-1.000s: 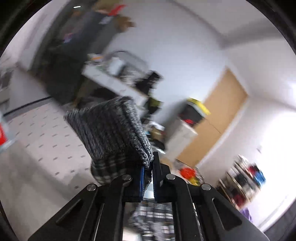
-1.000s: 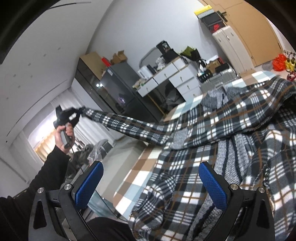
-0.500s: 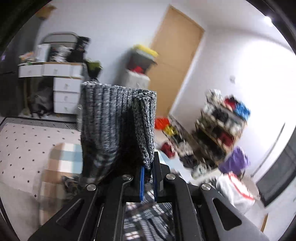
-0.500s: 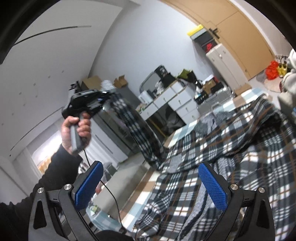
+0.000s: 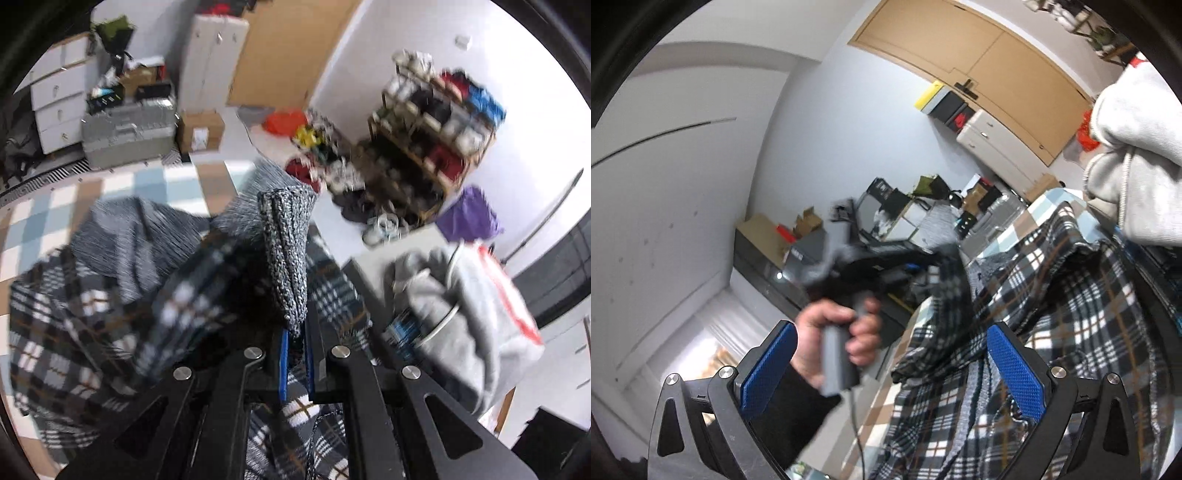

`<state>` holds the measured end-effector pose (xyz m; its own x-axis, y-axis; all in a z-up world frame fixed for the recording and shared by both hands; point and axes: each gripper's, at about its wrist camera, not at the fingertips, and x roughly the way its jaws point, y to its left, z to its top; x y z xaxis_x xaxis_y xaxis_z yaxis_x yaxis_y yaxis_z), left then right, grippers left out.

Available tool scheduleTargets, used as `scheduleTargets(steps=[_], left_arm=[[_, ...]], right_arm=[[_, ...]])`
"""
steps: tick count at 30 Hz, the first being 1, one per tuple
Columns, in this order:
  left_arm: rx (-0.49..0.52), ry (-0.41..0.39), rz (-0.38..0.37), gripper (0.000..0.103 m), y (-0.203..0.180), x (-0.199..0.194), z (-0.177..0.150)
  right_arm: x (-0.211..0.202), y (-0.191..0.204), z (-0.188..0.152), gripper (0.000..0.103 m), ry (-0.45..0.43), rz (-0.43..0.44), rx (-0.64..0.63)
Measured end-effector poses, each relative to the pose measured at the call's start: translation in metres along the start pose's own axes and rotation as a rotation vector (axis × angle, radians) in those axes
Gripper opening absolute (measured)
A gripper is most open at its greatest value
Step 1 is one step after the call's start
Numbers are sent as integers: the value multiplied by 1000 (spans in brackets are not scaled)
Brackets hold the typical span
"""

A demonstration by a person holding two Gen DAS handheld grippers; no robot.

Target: Fold large clothes

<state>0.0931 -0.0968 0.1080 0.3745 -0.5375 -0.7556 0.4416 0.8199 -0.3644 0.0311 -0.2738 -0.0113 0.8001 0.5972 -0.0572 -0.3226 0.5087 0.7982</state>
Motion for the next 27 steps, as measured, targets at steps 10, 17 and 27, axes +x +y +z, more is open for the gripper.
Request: scheduleTargets(steps=[10, 17, 27], left_arm=[[132, 240, 1, 3, -31, 31, -25], [110, 151, -100, 65, 8, -47, -25], [-55, 121, 108, 76, 120, -67, -52]], right_arm=[[-3, 1, 3, 103, 34, 33, -3], [5, 3, -4, 103, 71, 17, -4], [16, 5, -11, 103, 105, -42, -24]])
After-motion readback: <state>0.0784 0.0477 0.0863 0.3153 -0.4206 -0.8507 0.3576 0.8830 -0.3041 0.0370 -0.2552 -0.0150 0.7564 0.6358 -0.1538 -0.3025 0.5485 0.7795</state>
